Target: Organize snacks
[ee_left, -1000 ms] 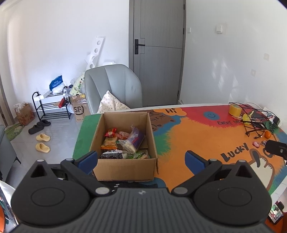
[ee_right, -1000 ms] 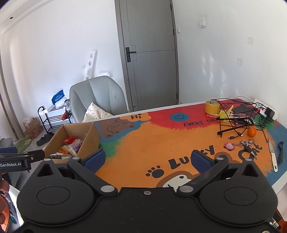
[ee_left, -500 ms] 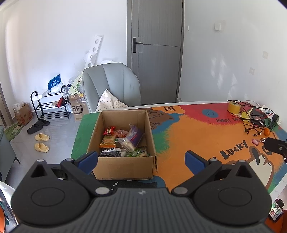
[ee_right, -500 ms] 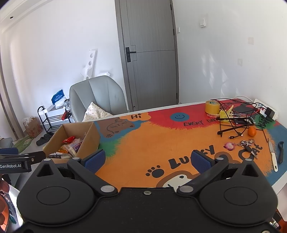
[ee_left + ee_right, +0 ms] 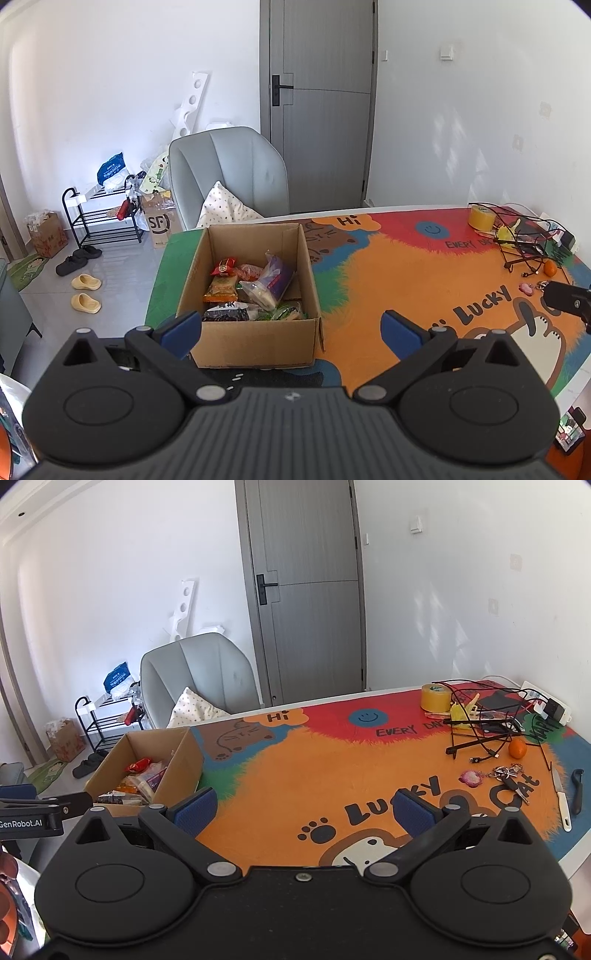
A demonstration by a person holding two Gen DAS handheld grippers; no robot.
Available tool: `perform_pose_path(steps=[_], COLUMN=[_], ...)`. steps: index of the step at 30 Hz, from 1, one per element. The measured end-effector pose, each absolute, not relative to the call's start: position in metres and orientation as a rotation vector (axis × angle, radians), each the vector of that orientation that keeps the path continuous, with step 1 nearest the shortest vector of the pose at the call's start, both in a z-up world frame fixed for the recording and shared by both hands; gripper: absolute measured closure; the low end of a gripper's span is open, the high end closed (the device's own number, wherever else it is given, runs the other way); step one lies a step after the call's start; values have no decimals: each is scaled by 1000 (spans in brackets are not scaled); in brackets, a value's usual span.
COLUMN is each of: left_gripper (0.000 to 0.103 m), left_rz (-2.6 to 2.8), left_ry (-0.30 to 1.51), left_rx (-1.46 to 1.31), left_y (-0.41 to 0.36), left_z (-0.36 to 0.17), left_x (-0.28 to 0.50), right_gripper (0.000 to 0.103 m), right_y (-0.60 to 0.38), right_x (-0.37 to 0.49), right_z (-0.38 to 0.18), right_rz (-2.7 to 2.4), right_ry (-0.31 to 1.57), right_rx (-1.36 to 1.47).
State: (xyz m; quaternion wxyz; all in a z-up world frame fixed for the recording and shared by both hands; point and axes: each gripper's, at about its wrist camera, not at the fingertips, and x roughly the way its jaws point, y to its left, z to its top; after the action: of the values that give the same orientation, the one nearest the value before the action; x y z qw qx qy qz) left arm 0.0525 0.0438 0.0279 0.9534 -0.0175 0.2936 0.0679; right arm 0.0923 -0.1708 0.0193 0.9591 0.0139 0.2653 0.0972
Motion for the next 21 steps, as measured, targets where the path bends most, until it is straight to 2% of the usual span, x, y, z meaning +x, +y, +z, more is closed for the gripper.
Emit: perform_pose_path(steps=[21], left_gripper=[0], left_rz=[142], left_ry=[600], left_rx=[-35], left_y=[46], left_z=[25], left_x=[53], right_gripper=[0], right_y=[-166], right_x=[97], right_z=[14], right_rz=[175], right_ry=[564], right_rx=[-5])
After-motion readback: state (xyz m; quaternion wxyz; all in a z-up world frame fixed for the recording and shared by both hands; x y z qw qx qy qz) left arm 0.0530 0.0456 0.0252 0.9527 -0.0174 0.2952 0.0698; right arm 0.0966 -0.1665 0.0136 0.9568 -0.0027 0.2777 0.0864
